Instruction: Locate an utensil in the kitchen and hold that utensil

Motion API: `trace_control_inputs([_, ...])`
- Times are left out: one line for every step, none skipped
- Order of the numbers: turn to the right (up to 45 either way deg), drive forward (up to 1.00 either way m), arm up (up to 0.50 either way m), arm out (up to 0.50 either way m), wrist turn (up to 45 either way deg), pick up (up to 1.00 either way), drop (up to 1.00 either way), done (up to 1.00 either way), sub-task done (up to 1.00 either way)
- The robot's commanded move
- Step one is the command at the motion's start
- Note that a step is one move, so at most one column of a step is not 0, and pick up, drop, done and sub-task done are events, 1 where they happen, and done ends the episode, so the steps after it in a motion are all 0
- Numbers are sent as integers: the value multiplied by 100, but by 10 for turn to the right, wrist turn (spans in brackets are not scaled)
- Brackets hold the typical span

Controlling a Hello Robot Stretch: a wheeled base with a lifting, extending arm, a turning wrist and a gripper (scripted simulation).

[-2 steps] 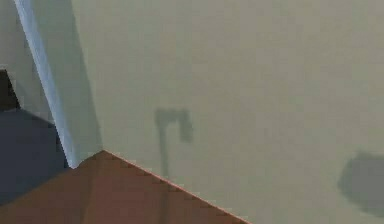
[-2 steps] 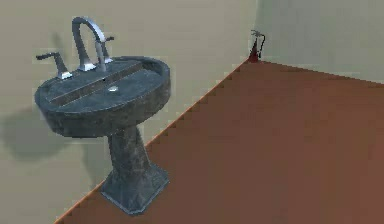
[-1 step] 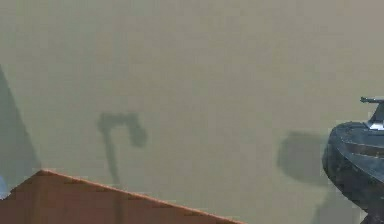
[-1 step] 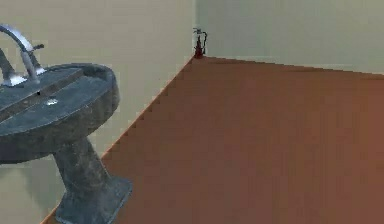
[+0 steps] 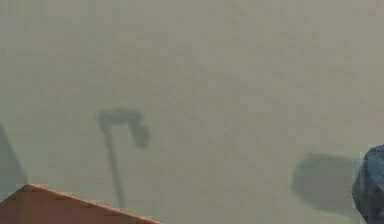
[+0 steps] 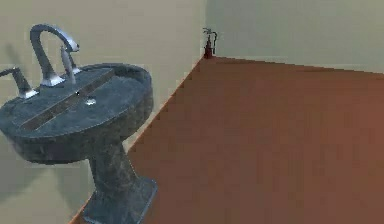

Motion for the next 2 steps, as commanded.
trace_control_inputs([-450,0,0,0,0,0,0,0,0])
trace_control_inputs([-240,0,0,0,0,0,0,0,0])
